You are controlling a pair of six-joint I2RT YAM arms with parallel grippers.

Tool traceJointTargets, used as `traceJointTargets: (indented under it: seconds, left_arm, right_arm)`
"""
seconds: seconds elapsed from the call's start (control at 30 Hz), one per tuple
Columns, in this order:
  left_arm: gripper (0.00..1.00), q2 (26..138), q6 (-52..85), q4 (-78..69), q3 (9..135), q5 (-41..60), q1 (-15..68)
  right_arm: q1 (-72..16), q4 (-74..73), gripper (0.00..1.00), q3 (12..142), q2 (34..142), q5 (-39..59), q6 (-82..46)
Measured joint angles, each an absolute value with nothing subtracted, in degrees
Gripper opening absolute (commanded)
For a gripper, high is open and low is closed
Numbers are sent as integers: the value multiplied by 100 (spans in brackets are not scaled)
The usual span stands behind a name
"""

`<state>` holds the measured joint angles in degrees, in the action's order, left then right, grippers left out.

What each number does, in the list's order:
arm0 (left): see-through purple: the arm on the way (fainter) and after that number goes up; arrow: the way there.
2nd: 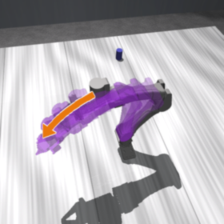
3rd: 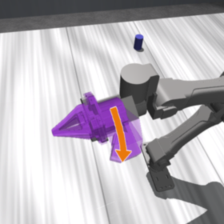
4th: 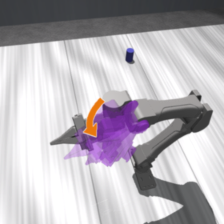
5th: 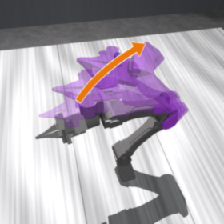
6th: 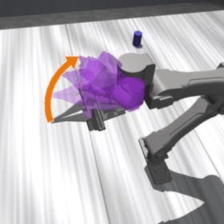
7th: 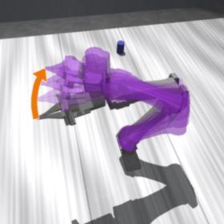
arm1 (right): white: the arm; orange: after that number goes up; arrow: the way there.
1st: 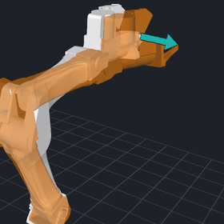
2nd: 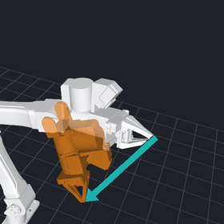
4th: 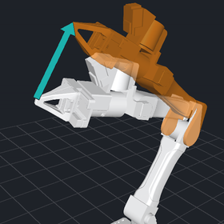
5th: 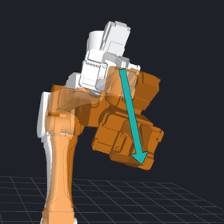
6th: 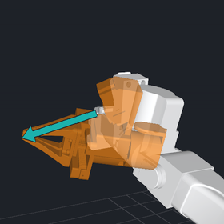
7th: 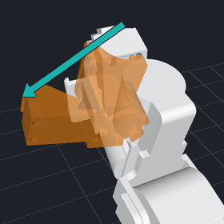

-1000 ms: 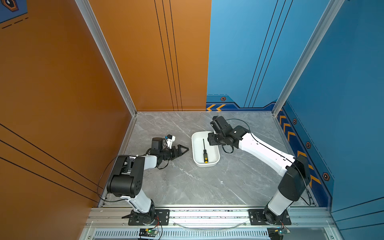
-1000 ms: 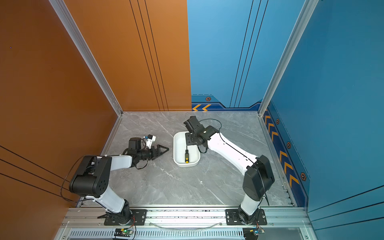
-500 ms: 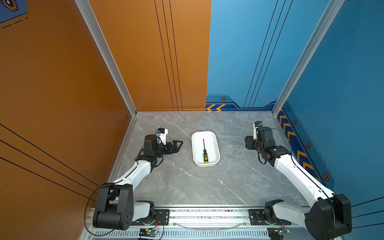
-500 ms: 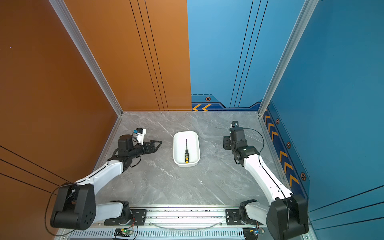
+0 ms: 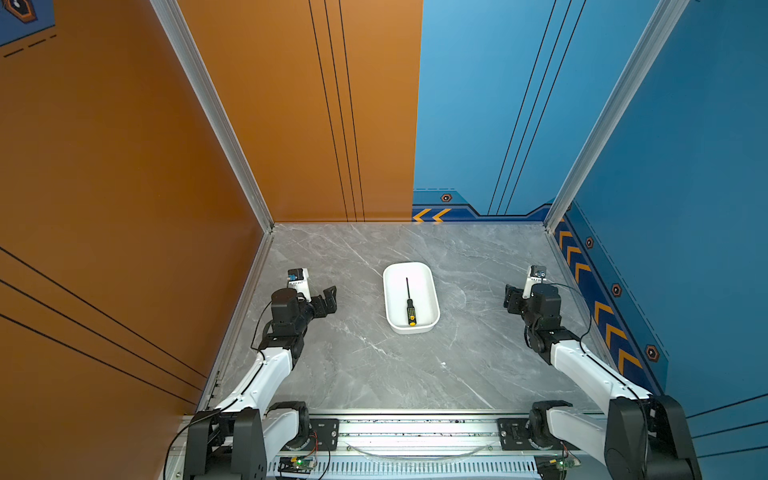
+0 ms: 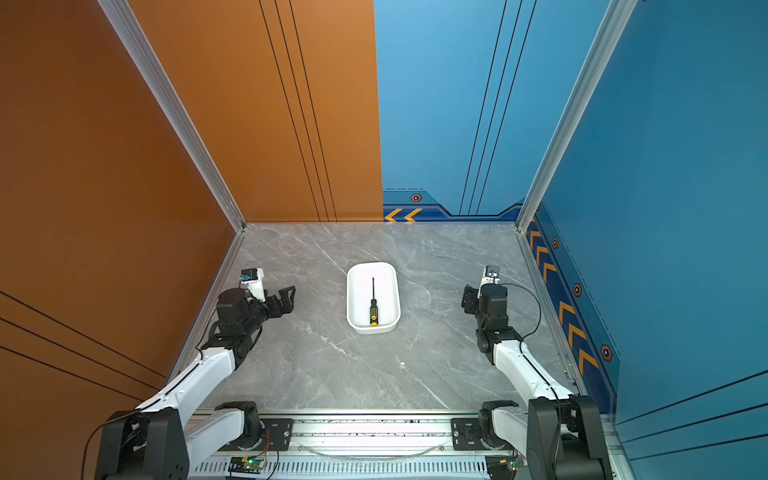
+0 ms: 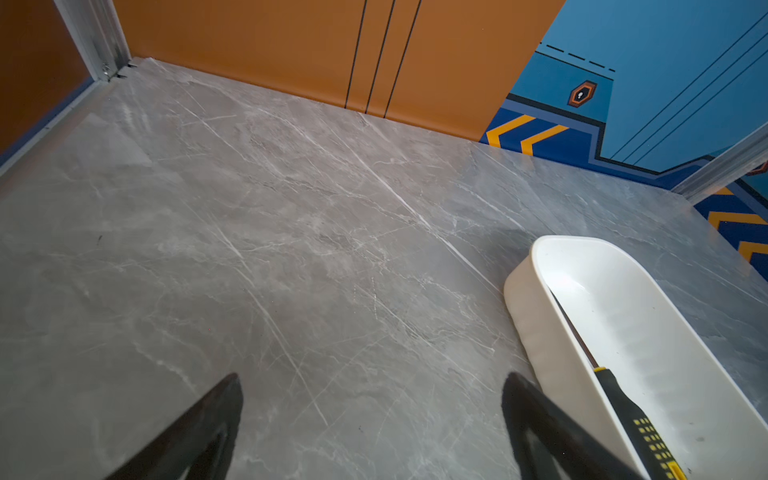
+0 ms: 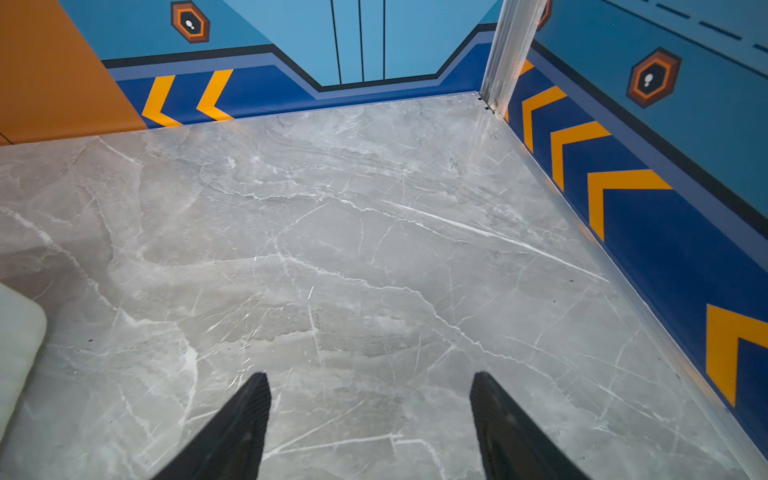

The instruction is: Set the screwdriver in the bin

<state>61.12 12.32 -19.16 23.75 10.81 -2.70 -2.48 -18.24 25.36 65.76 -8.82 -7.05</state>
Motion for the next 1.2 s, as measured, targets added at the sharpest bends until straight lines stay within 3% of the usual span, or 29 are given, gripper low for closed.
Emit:
traceJointTargets:
  seconds: [0.33,0.57,1.03,1.2]
  left_arm:
    - [98,6198,808,-2871,2014,661,-484]
    - [98,6602,545,-3465,1831,620,-563]
    - [98,8495,349,-5135,1828,978,-572]
    - [98,8680,250,-5336,1828,1028,-528]
  right_arm:
    - [-38,-3389,75,2233,7666,-607,-701]
    - [-36,-3719,75,2324,8112,-423,-580]
    - [-34,-4460,76,2329,8656,-298,-467]
    - [-34,-4908,76,2202,8781,-279,-460]
